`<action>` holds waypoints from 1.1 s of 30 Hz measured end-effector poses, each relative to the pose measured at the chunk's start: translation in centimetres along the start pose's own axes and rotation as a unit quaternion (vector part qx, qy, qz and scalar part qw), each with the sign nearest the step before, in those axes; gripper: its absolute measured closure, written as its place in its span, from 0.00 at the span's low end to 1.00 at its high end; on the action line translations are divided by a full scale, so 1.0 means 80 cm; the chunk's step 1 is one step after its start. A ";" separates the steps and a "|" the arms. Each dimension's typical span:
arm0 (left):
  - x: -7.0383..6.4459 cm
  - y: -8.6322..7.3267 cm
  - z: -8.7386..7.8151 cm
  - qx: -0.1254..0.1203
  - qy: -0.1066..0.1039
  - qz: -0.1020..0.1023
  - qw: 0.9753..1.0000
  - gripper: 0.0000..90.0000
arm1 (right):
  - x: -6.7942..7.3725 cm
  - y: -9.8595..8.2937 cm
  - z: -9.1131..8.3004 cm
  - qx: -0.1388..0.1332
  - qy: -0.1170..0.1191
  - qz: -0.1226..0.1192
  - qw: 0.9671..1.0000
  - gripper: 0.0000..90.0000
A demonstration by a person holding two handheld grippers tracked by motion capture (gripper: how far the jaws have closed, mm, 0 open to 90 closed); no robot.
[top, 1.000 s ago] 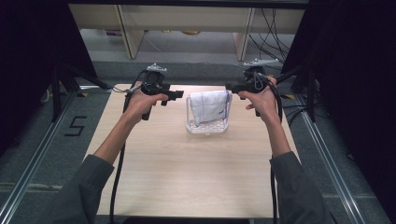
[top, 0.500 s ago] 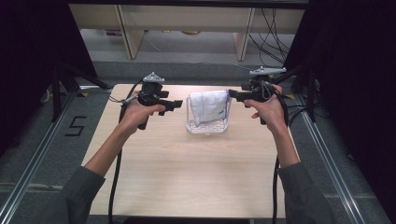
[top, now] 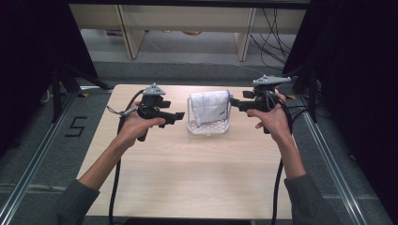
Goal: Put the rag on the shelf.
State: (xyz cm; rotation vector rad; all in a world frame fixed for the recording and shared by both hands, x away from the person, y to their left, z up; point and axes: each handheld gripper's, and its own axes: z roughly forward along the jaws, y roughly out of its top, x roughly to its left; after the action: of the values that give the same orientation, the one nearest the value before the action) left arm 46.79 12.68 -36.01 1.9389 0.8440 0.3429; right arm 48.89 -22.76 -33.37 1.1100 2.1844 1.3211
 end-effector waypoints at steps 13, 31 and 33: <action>-0.013 -0.040 -0.003 -0.004 -0.010 -0.001 1.000 0.26 | 0.019 -0.026 -0.006 0.009 0.012 -0.003 1.000 0.31; -0.028 -0.098 -0.008 0.015 -0.043 -0.012 0.999 0.25 | 0.042 -0.071 -0.009 0.023 0.039 -0.007 0.999 0.31; -0.031 -0.105 -0.008 0.018 -0.044 -0.012 0.999 0.25 | 0.043 -0.077 -0.009 0.025 0.045 -0.008 0.999 0.31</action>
State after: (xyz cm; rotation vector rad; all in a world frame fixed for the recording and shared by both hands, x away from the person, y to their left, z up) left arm 41.19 13.96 -42.64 1.9604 0.8202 0.2273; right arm 43.57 -22.08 -37.97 1.0690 2.2980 1.3390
